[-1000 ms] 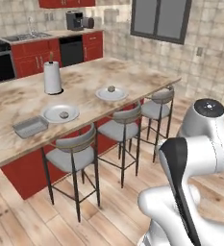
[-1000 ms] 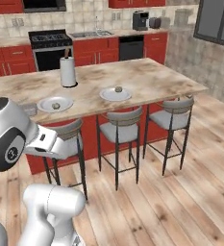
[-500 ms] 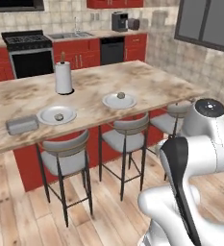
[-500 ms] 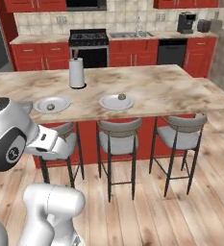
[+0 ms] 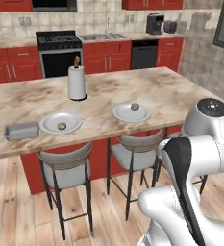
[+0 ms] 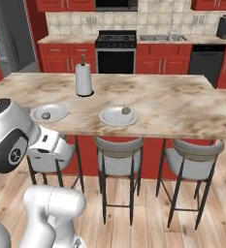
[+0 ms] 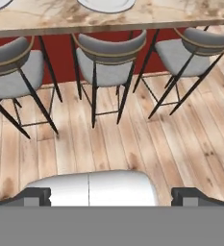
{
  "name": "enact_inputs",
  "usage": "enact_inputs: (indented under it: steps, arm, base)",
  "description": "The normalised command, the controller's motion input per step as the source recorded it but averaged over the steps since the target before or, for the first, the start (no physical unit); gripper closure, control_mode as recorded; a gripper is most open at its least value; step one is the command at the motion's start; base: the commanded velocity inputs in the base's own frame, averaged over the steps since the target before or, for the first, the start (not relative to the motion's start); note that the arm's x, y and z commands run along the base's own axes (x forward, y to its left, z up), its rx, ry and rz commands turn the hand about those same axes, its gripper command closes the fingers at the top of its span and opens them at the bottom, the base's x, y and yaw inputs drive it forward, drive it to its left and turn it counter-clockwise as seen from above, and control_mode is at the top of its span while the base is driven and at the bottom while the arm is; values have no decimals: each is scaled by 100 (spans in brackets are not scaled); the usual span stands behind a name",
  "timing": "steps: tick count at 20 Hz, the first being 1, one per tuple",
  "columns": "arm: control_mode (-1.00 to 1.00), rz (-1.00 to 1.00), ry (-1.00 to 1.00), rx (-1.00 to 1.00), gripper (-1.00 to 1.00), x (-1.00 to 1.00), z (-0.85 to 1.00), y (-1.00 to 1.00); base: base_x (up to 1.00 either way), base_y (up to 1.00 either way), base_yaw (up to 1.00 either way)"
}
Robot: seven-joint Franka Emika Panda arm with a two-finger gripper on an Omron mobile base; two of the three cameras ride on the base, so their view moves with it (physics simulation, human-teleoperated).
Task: Place two dumplings into each of the tupperware containers and then place the containers in the fridge.
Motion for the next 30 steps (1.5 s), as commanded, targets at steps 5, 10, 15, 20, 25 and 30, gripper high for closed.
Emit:
enact_inputs:
  steps: [5,10,15,20,25,30]
  arm:
    - [100,0,0,0,-100,0,0,0]
    - [100,0,0,0,-100,0,0,0]
    - [100,0,0,0,-100,0,0,0]
    - [100,0,0,0,-100,0,0,0]
    - [100,0,0,0,-100,0,0,0]
    - [100,0,0,0,-100,0,0,0]
  base:
    - [90,-27,20]
    - [6,-36,7]
    - [5,-78,24]
    - [17,-35,16]
    - [48,-7,3]
    - [60,-16,1]
